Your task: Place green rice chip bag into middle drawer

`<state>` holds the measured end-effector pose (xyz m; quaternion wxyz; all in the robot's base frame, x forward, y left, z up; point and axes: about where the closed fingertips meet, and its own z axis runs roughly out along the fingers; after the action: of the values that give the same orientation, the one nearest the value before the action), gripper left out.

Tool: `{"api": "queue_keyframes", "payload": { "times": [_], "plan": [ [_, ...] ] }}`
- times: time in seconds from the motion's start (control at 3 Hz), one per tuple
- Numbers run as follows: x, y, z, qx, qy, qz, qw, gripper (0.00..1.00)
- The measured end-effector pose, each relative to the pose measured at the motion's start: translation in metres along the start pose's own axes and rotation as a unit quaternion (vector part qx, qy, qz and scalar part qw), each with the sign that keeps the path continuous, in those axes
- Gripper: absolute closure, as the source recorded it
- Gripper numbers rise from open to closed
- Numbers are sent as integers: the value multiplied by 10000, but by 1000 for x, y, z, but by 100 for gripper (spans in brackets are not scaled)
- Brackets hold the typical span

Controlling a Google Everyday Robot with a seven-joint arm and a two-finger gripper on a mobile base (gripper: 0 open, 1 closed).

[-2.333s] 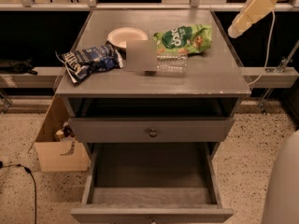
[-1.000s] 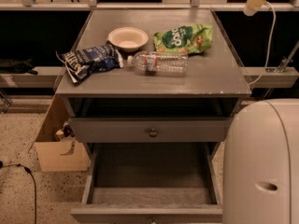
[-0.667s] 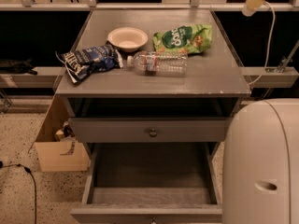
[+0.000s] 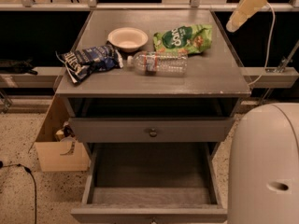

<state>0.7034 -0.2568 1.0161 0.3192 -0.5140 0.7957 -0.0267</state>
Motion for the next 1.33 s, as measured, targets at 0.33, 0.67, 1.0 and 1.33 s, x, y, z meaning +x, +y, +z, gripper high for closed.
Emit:
{"api": "queue_keyframes", "payload": {
  "times": [0.33, 0.67, 1.0, 1.33],
  "plan": [
    [0, 13, 47, -487, -168, 59, 9987, 0],
    [-1, 12, 57, -498, -200, 96, 9985, 0],
    [2, 15, 64, -574, -201, 190, 9980, 0],
    [-2, 3, 89, -409, -113, 522, 9977, 0]
  ]
}}
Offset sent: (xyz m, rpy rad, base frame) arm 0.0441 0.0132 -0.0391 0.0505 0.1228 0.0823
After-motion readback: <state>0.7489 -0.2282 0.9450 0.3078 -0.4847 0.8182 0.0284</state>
